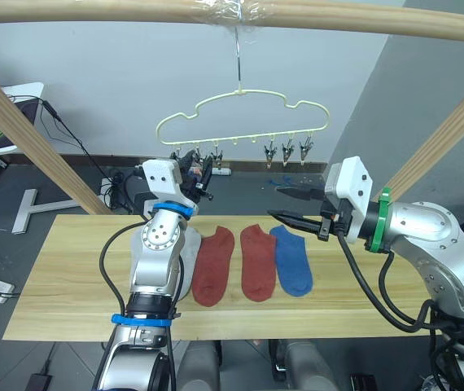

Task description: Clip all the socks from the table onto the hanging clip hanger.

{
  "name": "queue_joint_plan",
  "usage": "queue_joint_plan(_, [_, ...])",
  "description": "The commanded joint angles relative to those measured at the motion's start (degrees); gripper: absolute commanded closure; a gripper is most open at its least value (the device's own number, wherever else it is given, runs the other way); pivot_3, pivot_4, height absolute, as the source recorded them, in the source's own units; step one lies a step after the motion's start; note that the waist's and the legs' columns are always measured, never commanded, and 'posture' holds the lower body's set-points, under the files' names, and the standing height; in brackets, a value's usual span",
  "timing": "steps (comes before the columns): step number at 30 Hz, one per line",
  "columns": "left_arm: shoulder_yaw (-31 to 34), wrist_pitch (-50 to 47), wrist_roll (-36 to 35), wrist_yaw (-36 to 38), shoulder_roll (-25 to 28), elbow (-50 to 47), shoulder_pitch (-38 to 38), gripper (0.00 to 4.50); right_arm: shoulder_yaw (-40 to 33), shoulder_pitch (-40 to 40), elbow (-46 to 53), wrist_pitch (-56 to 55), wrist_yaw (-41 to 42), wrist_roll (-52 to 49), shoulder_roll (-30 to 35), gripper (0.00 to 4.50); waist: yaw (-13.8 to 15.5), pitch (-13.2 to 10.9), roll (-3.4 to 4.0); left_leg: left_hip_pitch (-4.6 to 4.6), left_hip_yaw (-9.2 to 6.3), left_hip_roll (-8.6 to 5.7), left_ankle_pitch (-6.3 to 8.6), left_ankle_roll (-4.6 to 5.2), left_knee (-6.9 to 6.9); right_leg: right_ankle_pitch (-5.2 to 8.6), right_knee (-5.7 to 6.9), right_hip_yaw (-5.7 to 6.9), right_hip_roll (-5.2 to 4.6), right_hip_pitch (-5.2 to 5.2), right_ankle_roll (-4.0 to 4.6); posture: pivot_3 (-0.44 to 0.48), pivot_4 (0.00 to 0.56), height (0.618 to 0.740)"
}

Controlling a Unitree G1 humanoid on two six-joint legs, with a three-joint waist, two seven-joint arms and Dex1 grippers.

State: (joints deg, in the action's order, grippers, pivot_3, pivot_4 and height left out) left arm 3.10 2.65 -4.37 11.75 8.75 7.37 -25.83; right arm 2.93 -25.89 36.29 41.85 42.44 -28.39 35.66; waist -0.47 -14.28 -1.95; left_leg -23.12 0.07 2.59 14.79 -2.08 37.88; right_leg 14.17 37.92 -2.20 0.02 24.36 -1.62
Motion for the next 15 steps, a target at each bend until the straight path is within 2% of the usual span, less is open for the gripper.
queue_joint_plan(1, [-0.1,0.1,0.0,-0.1,0.2,-1.9,-1.2,3.88,-1.8,-0.1,1.7,-0.4,-0.3,-1.6,0.4,2.35,0.0,0.0,-0.01,0.00,0.00,0.00,0.00,0.00,0.00,0.00,0.00,0.00,0.00,0.00,0.00,-0.025,0.252,0.711])
queue_joint_plan(2, [-0.1,0.1,0.0,-0.1,0.3,-2.0,-1.2,4.12,-1.8,0.1,1.8,-0.3,-0.4,-1.6,0.5,2.35,0.0,0.0,-0.01,0.00,0.00,0.00,0.00,0.00,0.00,0.00,0.00,0.00,0.00,0.00,0.00,-0.026,0.252,0.711])
queue_joint_plan(4, [0.0,0.2,0.1,0.1,0.6,-1.9,-1.3,4.21,-1.4,1.0,1.9,0.0,-0.8,-1.4,0.6,2.35,0.0,0.0,-0.01,0.00,0.00,0.00,0.00,0.00,0.00,0.00,0.00,0.00,0.00,0.00,0.00,-0.026,0.253,0.711])
queue_joint_plan(5, [0.0,0.2,0.1,0.3,0.8,-1.9,-1.4,4.21,-0.9,2.0,2.0,0.2,-1.7,-0.5,0.7,2.19,0.0,0.0,-0.01,0.00,0.00,0.00,0.00,0.00,0.00,0.00,0.00,0.00,0.00,0.00,0.00,-0.025,0.254,0.711])
queue_joint_plan(7, [0.1,0.2,0.2,0.6,1.1,-1.9,-1.4,4.21,1.2,4.9,1.8,-0.6,-3.4,2.6,1.1,1.84,0.0,0.0,-0.01,0.00,-0.01,0.01,0.00,0.00,-0.01,0.00,-0.01,0.01,0.00,0.00,0.00,-0.025,0.254,0.711])
queue_joint_plan(12, [0.2,-0.2,-0.4,1.2,1.9,-2.5,-1.1,4.21,5.9,12.0,1.7,-4.9,-6.8,9.6,0.7,0.07,0.0,-0.1,-0.02,0.00,0.02,0.01,0.00,0.00,0.00,0.01,-0.01,-0.02,-0.03,0.00,-0.01,-0.019,0.256,0.711])
queue_joint_plan(15, [0.4,-0.7,-1.1,1.7,1.9,-2.7,-0.9,4.21,7.0,12.7,2.9,-4.9,-7.8,10.4,-0.4,0.00,-0.1,-0.1,-0.02,0.01,0.03,0.00,0.00,-0.01,0.01,0.01,-0.01,-0.02,-0.02,0.00,-0.02,-0.014,0.257,0.711])
